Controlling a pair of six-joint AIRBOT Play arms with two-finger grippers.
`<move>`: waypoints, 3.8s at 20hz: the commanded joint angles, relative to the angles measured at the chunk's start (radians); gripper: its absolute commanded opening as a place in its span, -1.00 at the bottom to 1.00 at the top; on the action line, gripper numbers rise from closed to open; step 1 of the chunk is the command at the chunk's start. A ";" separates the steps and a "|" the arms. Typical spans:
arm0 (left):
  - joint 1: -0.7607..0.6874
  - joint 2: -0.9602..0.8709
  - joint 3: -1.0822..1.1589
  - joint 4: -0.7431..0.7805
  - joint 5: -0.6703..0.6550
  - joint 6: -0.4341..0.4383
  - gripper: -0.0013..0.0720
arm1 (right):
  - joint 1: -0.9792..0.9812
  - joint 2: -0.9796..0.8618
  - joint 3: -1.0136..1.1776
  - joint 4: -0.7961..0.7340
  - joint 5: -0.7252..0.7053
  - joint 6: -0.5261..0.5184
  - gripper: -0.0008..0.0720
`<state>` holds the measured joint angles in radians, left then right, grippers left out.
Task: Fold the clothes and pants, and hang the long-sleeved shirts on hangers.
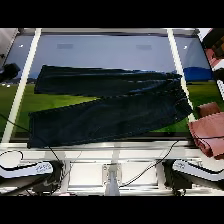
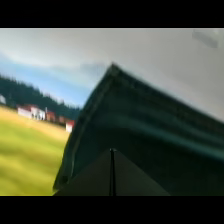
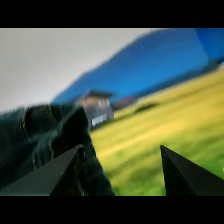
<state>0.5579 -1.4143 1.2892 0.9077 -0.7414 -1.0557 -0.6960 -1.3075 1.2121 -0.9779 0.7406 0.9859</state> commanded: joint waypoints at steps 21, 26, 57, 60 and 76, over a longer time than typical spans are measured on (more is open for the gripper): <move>0.248 -0.259 -0.156 0.130 -0.478 0.324 0.29 | -0.118 0.034 0.000 -0.045 0.586 0.210 0.51; 0.233 -0.264 -0.150 -0.044 -0.476 0.438 -0.91 | -0.119 0.034 0.000 -0.020 0.585 0.211 0.51; 0.321 0.097 0.005 -0.303 -0.211 0.451 -0.90 | -0.122 0.154 0.007 -0.184 0.500 0.183 -0.75; 0.441 0.180 0.005 -0.280 -0.367 0.431 -0.91 | -0.122 0.225 0.006 -0.201 0.490 0.213 -0.86; 0.254 0.294 -0.364 0.180 -0.295 0.049 -0.90 | -0.120 0.550 -0.834 -0.031 0.239 0.414 0.43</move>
<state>0.8608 -1.1236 0.9459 1.0775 -1.0340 -1.0016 -0.8162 -0.7685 0.4793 -1.0672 1.0924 1.3746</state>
